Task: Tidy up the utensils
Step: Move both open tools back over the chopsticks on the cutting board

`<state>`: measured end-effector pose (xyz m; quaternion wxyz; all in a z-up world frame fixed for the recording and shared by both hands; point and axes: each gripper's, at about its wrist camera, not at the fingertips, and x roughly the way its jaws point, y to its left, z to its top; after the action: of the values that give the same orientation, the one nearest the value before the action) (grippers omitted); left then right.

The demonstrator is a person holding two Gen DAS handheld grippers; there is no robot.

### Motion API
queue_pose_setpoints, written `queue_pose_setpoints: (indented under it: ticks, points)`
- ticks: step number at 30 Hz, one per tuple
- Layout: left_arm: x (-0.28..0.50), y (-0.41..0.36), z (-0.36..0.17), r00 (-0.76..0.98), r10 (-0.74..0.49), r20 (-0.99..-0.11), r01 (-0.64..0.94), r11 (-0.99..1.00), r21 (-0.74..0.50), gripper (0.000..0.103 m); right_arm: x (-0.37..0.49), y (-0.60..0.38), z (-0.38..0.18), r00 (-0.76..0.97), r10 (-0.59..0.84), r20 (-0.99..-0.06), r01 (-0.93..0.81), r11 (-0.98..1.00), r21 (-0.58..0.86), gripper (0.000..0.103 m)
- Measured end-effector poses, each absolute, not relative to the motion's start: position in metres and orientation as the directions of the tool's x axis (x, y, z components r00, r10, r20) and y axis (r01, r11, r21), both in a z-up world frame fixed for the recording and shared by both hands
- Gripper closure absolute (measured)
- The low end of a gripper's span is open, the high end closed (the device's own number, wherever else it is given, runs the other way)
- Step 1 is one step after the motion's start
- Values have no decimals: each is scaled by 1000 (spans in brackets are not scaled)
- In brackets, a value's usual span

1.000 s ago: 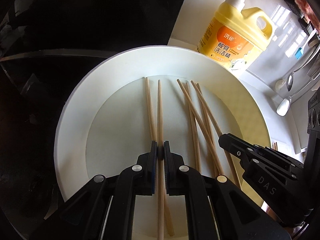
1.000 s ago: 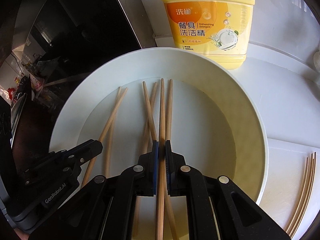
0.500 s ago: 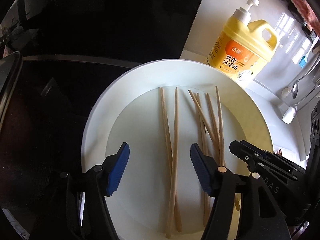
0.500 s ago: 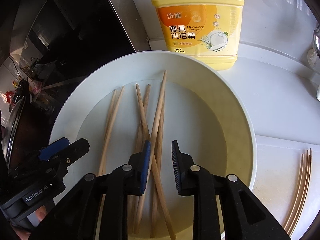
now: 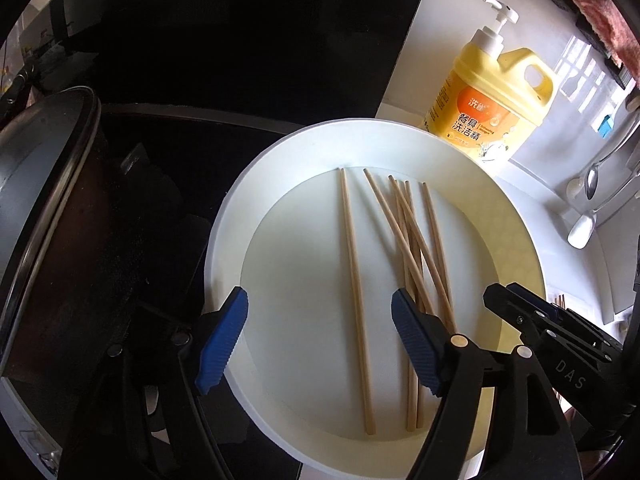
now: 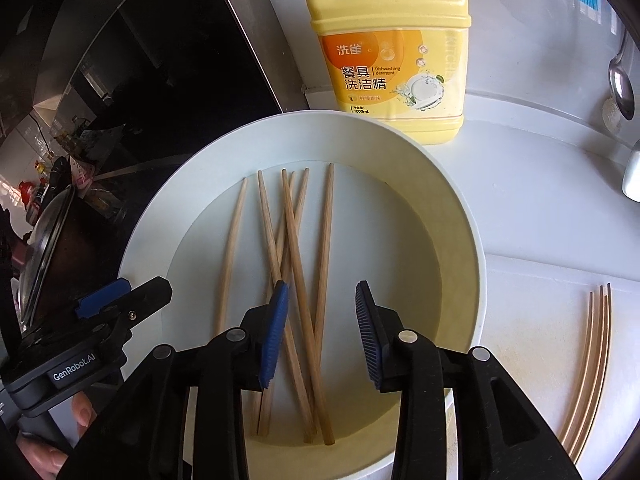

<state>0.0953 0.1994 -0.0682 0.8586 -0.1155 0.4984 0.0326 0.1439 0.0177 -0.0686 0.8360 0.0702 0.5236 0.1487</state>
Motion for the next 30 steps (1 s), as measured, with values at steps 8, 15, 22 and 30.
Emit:
queue_pose_setpoints:
  ticks: [8,15,22,30]
  points:
    - [76,193,-57,520,-41,-853,-173,973,-152,24,120,6,-53,439,346,-829,-195,938,288,62]
    - [58,175,-45,532,-37,-846,-167,975,-148,23,93,-17,-37,473,354,-807,-202,935,292,58]
    - [39,140,-36,540,-36,-841,-144,980,-135,21,62,-54,-32,486,340,-805,-179,941,289,56]
    - [20,91,-30,541,-44,-840,-104,987,-119,21,29,-106,-34,494,321,-808,-136,946,293,55]
